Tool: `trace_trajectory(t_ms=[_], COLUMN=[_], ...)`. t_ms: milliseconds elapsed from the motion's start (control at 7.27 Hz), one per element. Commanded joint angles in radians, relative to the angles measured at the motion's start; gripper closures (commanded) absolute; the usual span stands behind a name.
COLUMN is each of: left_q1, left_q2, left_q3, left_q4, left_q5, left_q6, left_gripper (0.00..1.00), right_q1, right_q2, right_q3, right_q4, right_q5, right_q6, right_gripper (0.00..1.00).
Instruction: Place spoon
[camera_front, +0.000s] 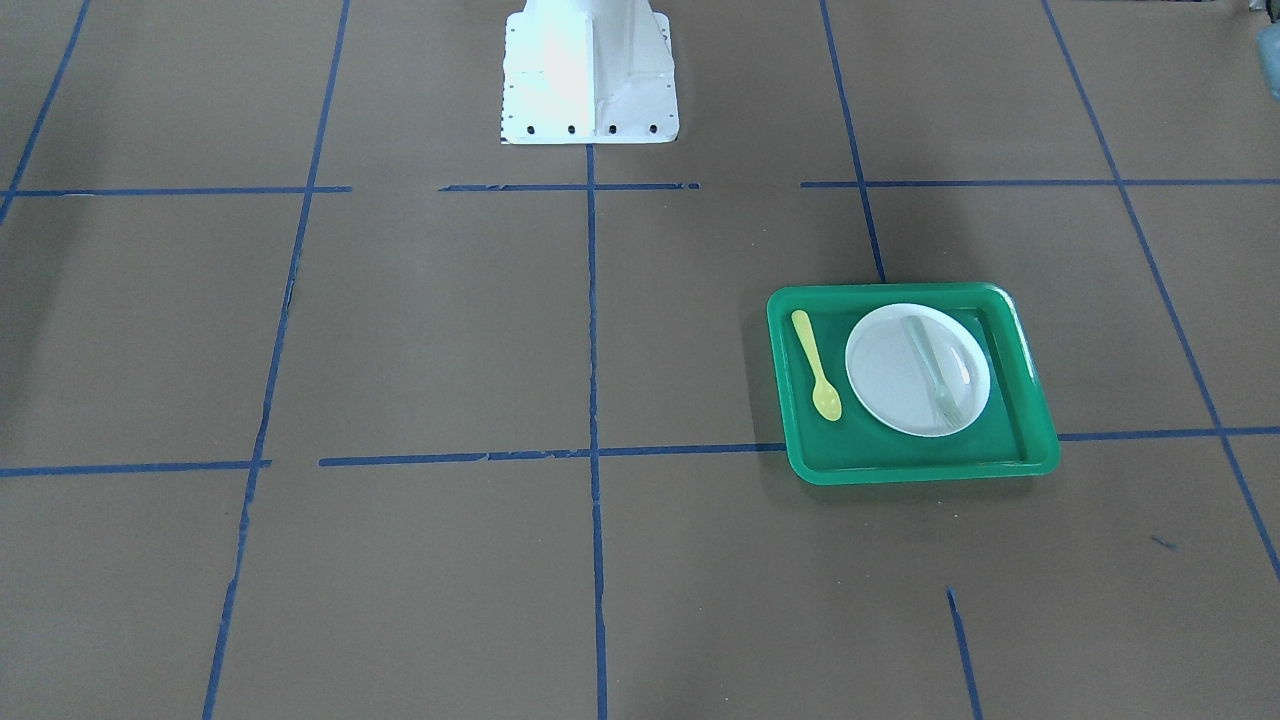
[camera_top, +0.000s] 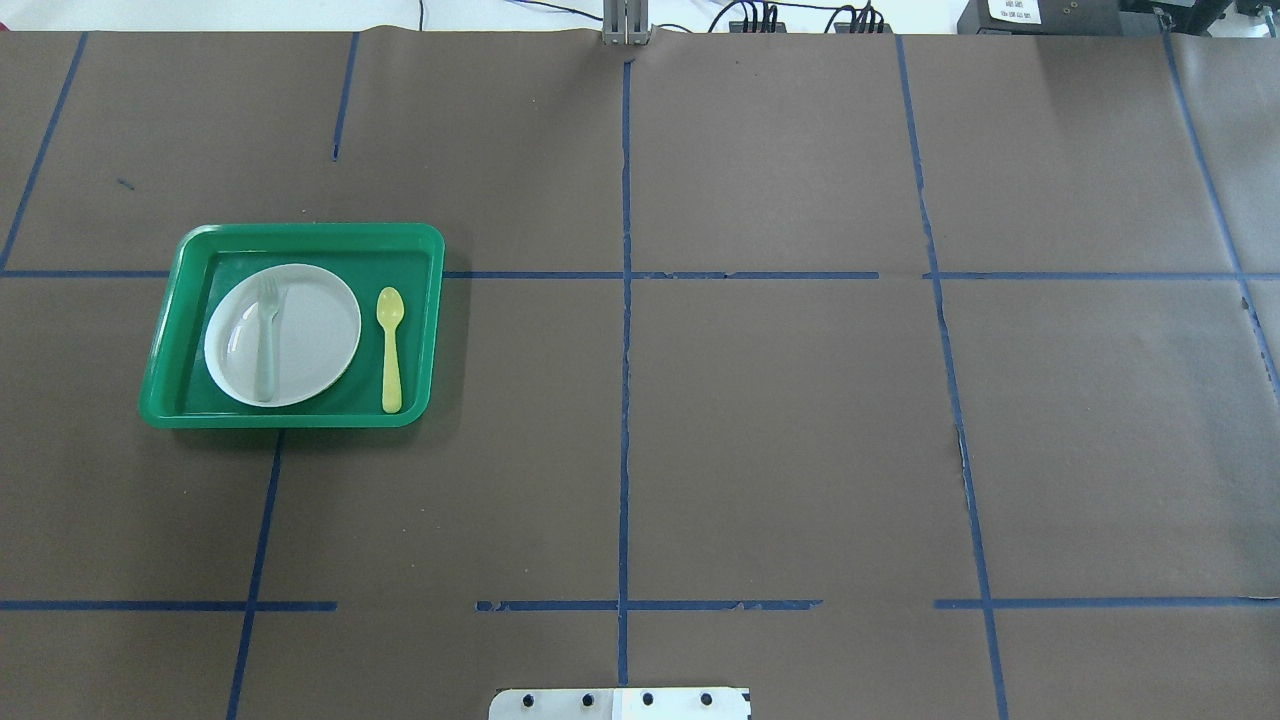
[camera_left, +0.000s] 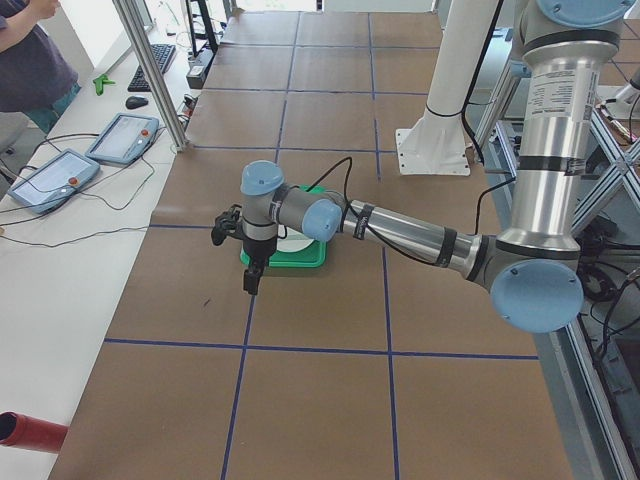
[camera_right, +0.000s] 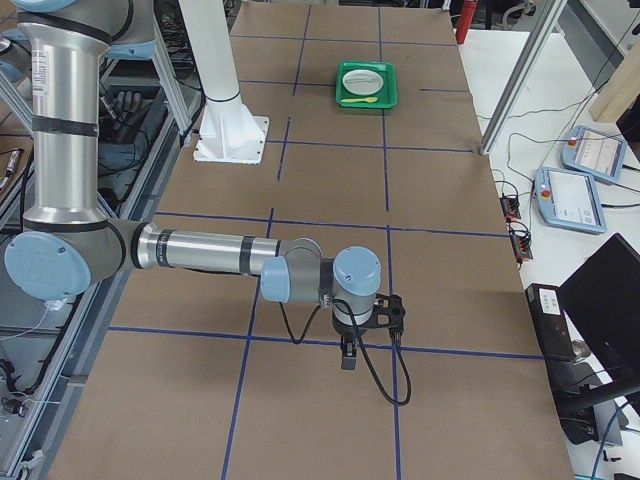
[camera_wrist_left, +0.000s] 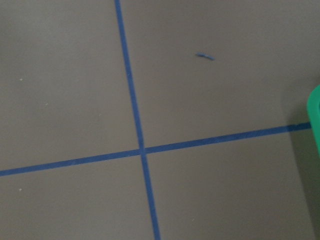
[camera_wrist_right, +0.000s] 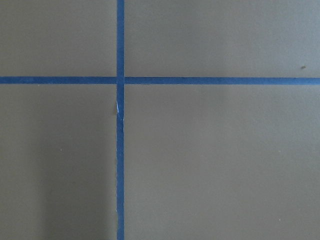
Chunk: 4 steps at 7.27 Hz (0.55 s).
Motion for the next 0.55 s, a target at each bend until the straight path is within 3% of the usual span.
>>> trace_trajectory(t_ms=[0, 412], left_q1=[-0.07, -0.069], left_q2=[0.059, 0.087], left_q3=[0.017, 0.037], left_q4=[0.016, 0.008], left_q5=[-0.124, -0.137], left_q6=[0.093, 0.092], left_gripper=[0.0, 0.0], right_q1=[0.0, 0.0], right_q2=[0.001, 0.0], right_q3=[0.0, 0.0], right_q4=[0.001, 0.001], right_q5=[-0.001, 0.0], right_q6=[0.002, 0.0], right_gripper=[0.0, 0.0])
